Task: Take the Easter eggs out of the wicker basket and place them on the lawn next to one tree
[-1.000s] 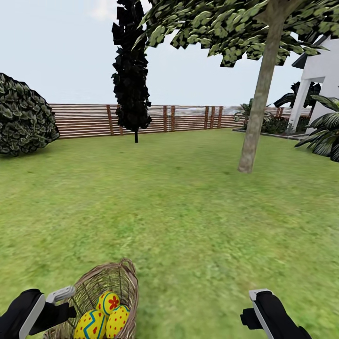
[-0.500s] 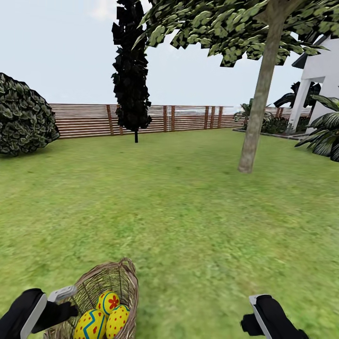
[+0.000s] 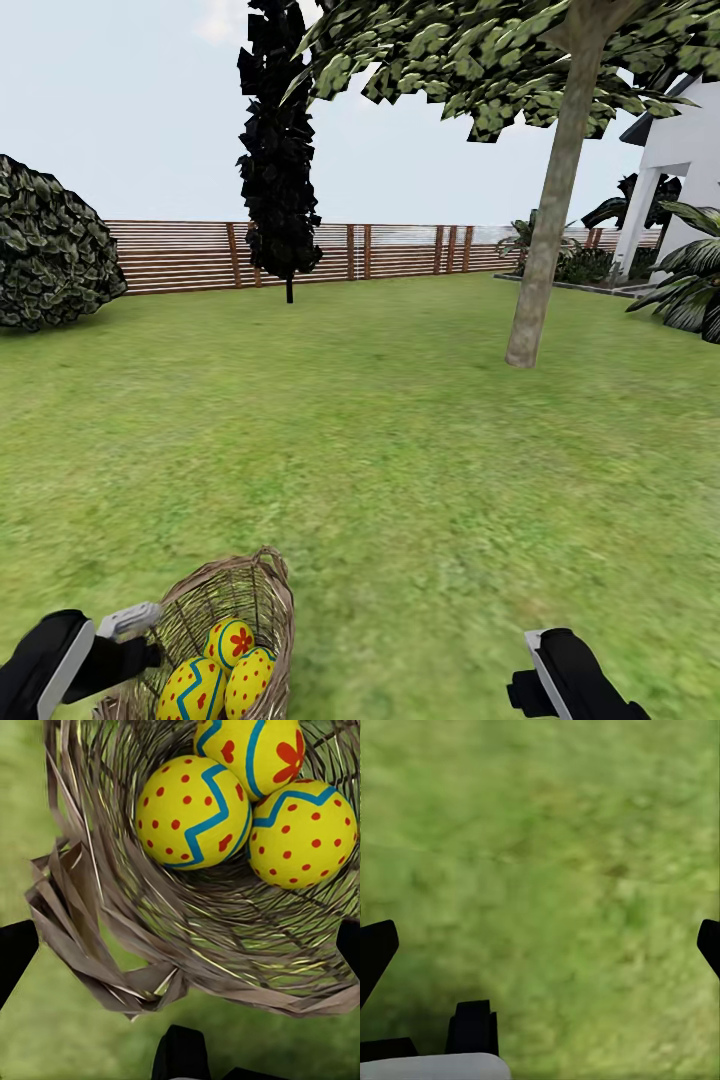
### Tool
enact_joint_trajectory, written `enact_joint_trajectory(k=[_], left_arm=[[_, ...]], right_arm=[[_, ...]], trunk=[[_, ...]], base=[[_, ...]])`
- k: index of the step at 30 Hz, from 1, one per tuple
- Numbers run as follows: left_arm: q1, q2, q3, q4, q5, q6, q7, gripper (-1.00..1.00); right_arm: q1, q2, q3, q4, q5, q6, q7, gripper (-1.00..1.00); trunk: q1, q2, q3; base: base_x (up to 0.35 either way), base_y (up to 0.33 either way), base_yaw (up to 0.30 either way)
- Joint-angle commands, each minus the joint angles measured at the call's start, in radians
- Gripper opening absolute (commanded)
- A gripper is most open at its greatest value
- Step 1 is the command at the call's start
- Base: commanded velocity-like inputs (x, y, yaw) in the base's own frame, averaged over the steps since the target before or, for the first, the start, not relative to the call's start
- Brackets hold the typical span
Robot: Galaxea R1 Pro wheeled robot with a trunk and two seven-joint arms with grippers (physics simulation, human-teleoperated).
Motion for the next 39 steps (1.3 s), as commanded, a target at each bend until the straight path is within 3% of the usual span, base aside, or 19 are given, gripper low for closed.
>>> enact_joint_trajectory(k=[1, 13, 28, 39], left_arm=[[-0.001, 0.004, 0.002, -0.001, -0.006, 0.004, -0.008, 1.0], [-0.001, 0.061, 0.017, 0.023, -0.007, 0.004, -0.007, 1.0], [-0.001, 0.065, 0.017, 0.024, -0.005, 0.004, -0.009, 1.0], [-0.001, 0.065, 0.018, 0.024, -0.003, 0.004, -0.009, 1.0]], right_arm=[[0.0, 0.0, 0.001, -0.001, 0.005, 0.005, 0.002, 1.0], [0.0, 0.004, 0.003, -0.001, 0.005, 0.005, 0.001, 1.0], [0.0, 0.006, 0.003, -0.001, 0.004, 0.005, 0.0, 1.0], [0.0, 0.005, 0.003, -0.001, 0.004, 0.005, -0.001, 1.0]], trunk=[[0.0, 0.0, -0.001], [0.0, 0.0, -0.001], [0.0, 0.0, -0.001], [0.042, -0.077, -0.036]], base=[[0.0, 0.0, 0.0], [0.0, 0.0, 0.0], [0.0, 0.0, 0.0], [0.0, 0.0, 0.0]])
